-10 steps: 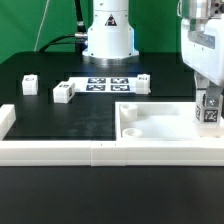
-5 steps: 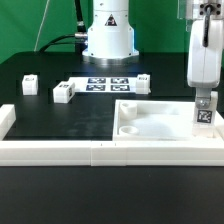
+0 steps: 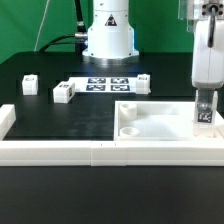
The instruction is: Assemble one leg
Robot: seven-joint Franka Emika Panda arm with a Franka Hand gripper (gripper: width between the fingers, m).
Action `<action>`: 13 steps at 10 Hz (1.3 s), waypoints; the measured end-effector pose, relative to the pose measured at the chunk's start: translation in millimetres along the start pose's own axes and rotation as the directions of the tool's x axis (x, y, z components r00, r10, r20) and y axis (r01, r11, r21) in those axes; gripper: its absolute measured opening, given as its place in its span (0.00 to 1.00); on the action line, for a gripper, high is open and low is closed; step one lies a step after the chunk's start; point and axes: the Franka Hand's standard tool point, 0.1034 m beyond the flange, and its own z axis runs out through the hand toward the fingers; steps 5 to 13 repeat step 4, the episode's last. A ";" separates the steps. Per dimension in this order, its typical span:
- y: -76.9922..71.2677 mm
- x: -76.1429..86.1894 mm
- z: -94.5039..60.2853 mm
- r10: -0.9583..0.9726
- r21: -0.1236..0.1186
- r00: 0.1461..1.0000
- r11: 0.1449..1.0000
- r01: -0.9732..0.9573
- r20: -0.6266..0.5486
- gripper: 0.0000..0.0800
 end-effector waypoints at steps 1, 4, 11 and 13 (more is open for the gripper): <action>0.0 -0.1 0.0 -0.002 0.000 1.000 1.000 0.002 0.000 0.81; 0.1 -0.2 0.0 -0.004 0.000 1.000 1.000 0.004 0.000 0.81; 0.1 -0.2 0.0 -0.004 0.000 1.000 1.000 0.004 0.000 0.81; 0.1 -0.2 0.0 -0.004 0.000 1.000 1.000 0.004 0.000 0.81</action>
Offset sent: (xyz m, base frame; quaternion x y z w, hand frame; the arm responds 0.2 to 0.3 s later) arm 0.0000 0.0000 0.0000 0.0000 0.0000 0.0000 1.0000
